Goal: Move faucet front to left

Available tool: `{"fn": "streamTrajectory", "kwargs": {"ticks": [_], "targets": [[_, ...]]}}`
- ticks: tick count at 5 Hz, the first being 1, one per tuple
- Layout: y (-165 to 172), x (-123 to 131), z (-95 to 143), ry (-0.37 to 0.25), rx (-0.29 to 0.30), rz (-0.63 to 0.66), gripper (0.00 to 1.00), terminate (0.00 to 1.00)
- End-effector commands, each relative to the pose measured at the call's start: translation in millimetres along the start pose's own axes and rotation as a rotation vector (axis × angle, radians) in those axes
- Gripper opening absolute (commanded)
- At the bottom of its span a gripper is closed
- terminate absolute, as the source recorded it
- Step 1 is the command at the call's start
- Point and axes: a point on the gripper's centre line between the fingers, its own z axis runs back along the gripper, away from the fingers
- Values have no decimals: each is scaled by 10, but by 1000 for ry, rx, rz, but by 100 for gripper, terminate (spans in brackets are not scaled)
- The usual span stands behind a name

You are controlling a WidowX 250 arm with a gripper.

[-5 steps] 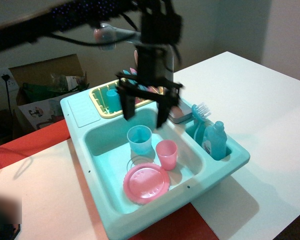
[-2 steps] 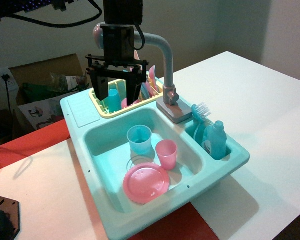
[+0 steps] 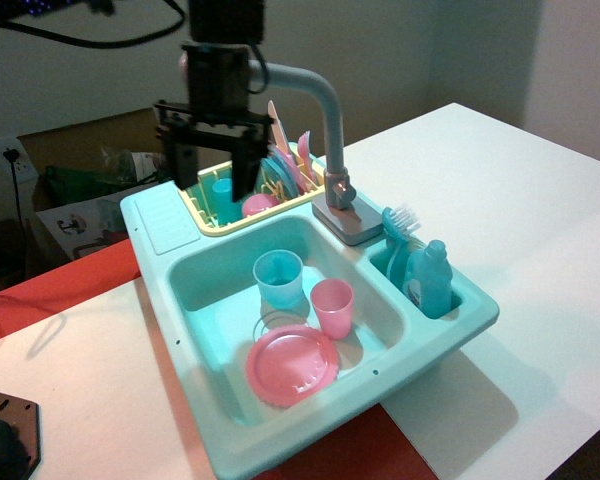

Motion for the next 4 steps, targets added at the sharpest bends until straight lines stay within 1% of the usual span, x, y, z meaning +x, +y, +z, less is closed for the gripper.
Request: {"fn": "streamTrajectory", "kwargs": {"ticks": [1, 2, 3, 4], "targets": [[972, 184, 307, -123, -47, 394, 100, 0], [1448, 411, 204, -119, -25, 558, 100, 0], [1735, 596, 157, -101, -17, 549, 100, 0], [1371, 251, 163, -73, -88, 401, 100, 0]]}}
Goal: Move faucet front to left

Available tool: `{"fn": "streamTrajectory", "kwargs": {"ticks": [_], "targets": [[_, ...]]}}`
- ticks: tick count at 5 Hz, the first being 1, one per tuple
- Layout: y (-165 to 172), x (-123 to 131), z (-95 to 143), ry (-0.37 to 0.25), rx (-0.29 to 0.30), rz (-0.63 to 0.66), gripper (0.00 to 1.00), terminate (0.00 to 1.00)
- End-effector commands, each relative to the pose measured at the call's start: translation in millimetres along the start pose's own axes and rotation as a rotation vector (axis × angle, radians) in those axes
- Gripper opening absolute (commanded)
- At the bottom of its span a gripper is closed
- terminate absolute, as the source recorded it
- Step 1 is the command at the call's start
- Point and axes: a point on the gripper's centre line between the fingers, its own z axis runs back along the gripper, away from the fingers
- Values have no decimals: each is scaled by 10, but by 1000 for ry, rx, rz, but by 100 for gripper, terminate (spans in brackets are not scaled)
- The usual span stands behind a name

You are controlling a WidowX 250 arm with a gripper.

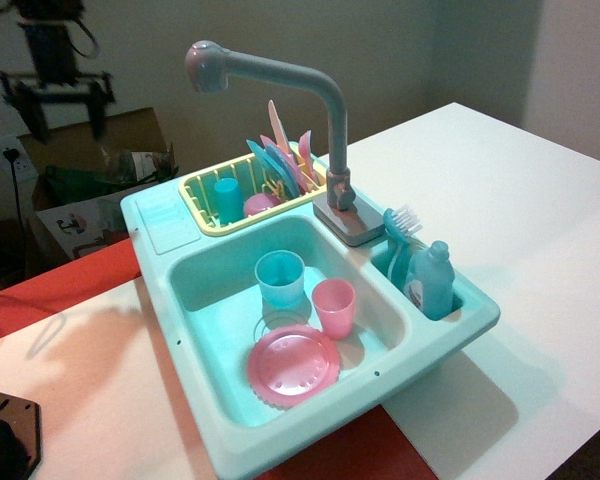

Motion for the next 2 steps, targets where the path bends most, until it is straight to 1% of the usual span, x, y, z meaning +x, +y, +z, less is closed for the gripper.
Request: {"fn": "streamTrajectory", "kwargs": {"ticks": [1, 2], "targets": [[-345, -642, 281, -23, -82, -334, 100, 0], [-429, -1185, 468, -26, -99, -499, 100, 100]]}}
